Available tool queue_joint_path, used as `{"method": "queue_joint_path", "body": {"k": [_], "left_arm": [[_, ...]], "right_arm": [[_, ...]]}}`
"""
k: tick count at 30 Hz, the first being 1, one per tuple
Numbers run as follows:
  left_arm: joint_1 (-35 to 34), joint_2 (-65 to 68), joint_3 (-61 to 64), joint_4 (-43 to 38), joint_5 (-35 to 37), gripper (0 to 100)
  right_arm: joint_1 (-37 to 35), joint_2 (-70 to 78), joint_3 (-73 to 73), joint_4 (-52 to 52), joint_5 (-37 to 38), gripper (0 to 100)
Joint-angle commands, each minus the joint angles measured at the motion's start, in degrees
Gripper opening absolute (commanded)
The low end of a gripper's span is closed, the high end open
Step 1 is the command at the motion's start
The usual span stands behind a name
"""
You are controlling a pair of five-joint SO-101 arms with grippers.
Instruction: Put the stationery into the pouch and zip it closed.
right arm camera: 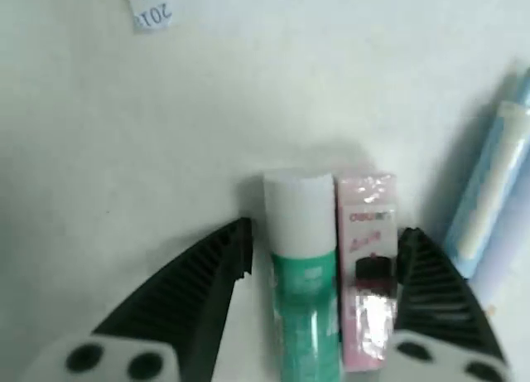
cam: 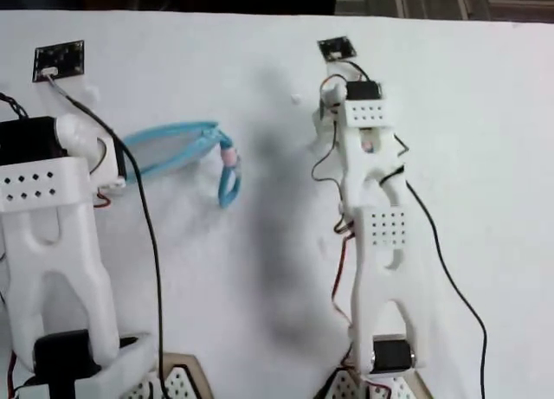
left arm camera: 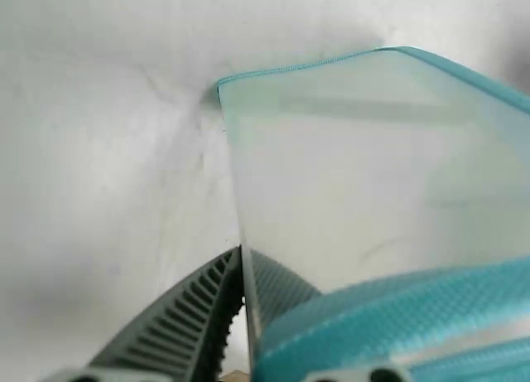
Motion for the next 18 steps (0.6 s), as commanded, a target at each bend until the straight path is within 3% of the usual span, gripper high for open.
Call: {"method": "queue_joint_path", "body": {"k": [1,5,11,18], "left_arm": [[0.57,1.89,0.09,0.0,-0.18,2],[0.57,1.89,0.09,0.0,-0.26,2],[0.57,1.89,0.09,0.0,-0.35,2],[0.57,1.89,0.09,0.0,-0.35,2]], "right_arm": [[-1.8,4.35,-9.49,5.76,0.53,19.0],[-2.24,6.46,-16.44,9.01,2.73,1.0],[-3.74,6.2,-26.73,16.22,3.69,1.8],[-5.76,-4.7,-25.85,19.21,0.53,1.7]]}}
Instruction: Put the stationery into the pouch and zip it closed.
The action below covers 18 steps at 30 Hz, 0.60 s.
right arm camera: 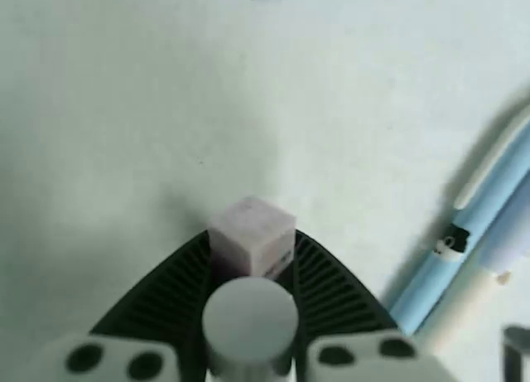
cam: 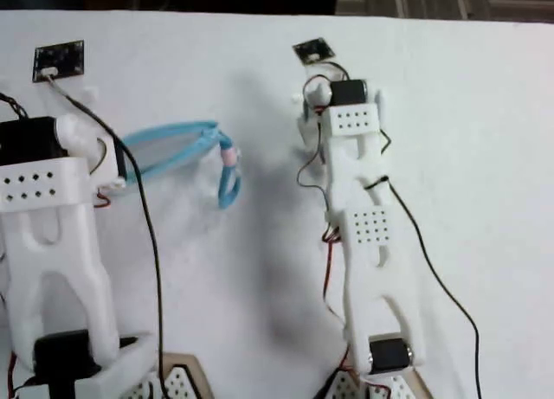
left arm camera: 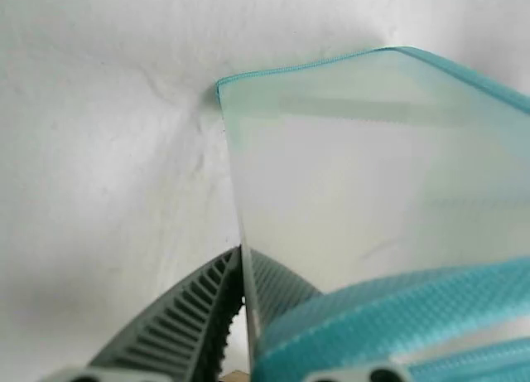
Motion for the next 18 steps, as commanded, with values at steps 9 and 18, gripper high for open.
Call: {"method": "queue_joint_path", "body": {"k": [9,18], "left_arm": [[0.57,1.8,0.09,0.0,-0.35,2],[0.57,1.8,0.09,0.0,-0.35,2]], "right_arm": [[-2.07,-20.7,-2.29,1.27,-3.87,1.7],[-4.88,-42.15,-1.67,1.36,-16.0,1.7]]}}
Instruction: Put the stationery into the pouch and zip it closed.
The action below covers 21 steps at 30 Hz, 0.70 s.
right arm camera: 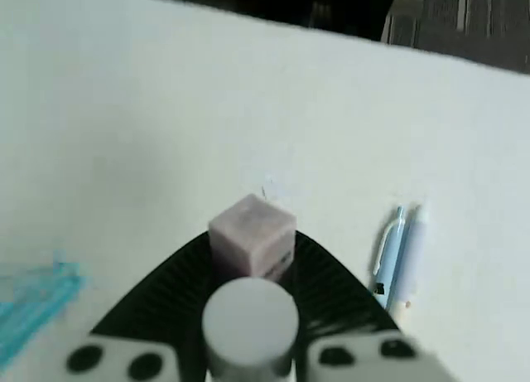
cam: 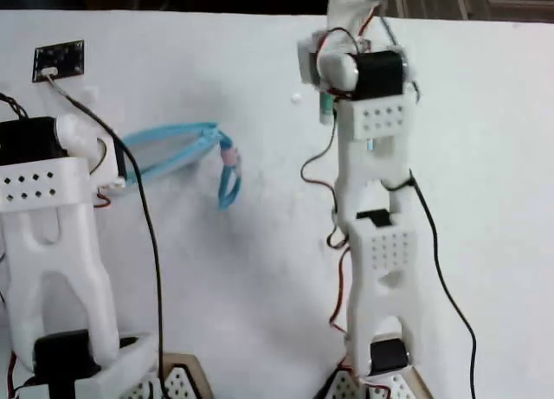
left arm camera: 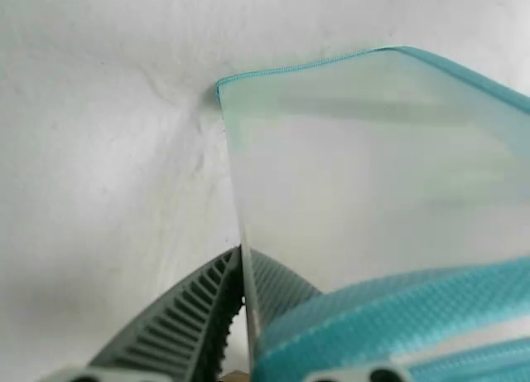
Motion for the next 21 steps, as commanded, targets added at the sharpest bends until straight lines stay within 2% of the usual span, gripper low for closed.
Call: {"method": "queue_joint_path", "body": {"k": [1,6,14,21], "left_arm": [[0.57,1.8,0.09,0.0,-0.35,2],[0.57,1.63,0.09,0.0,-0.35,2],[0.57,1.54,0.09,0.09,-0.44,2],[0.57,1.63,0.09,0.09,-0.44,2]], "right_arm": [[-2.42,-12.79,-1.67,1.19,-3.43,1.6],[-5.85,-26.77,7.82,1.19,-5.98,1.6],[-9.19,-54.55,47.65,0.84,-9.41,1.6],[-9.19,-75.56,75.34,-0.92,-13.89,1.6]]}}
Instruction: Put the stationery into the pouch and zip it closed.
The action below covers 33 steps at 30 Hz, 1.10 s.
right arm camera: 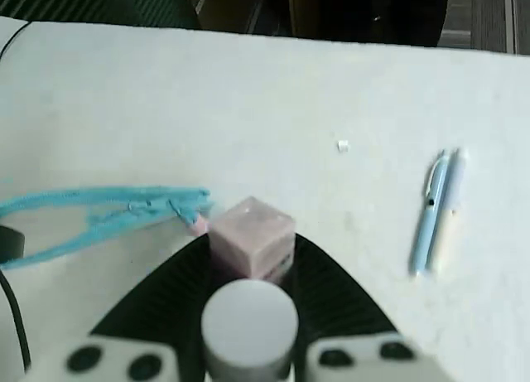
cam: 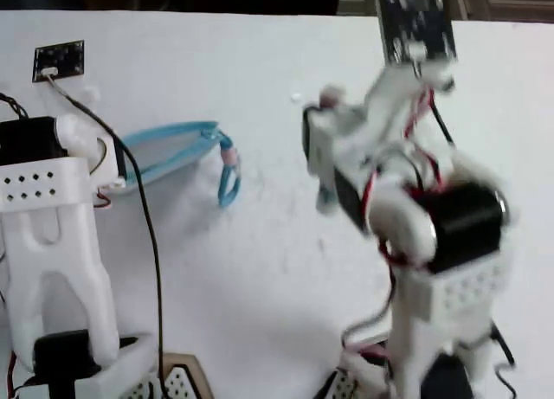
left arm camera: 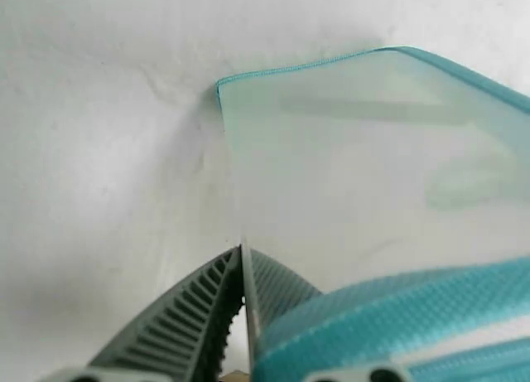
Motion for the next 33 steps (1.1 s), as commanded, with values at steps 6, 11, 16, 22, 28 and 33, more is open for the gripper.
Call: {"method": "queue_joint_path", "body": {"k": [6,11,16,22,28,33], "left_arm": [[0.57,1.71,0.09,0.09,-0.44,2],[0.75,1.8,0.09,0.09,-0.44,2],[0.84,1.8,0.18,0.09,-0.44,2],[0.92,1.8,0.18,0.09,-0.44,2],[0.75,1.89,0.09,0.0,-0.44,2],[0.84,1.8,0.18,0.0,-0.44,2]], "right_arm": [[-0.4,-27.47,39.3,-14.81,-2.9,1.6],[-0.4,-40.57,61.45,-28.26,-3.34,1.6],[-0.31,-46.64,73.14,-39.08,-7.47,1.6],[-0.31,-46.9,73.76,-47.25,-8.44,1.6],[-0.13,-46.9,75.52,-49.71,-7.21,1.6],[-1.01,-46.9,73.67,-51.03,-9.32,1.6]]}}
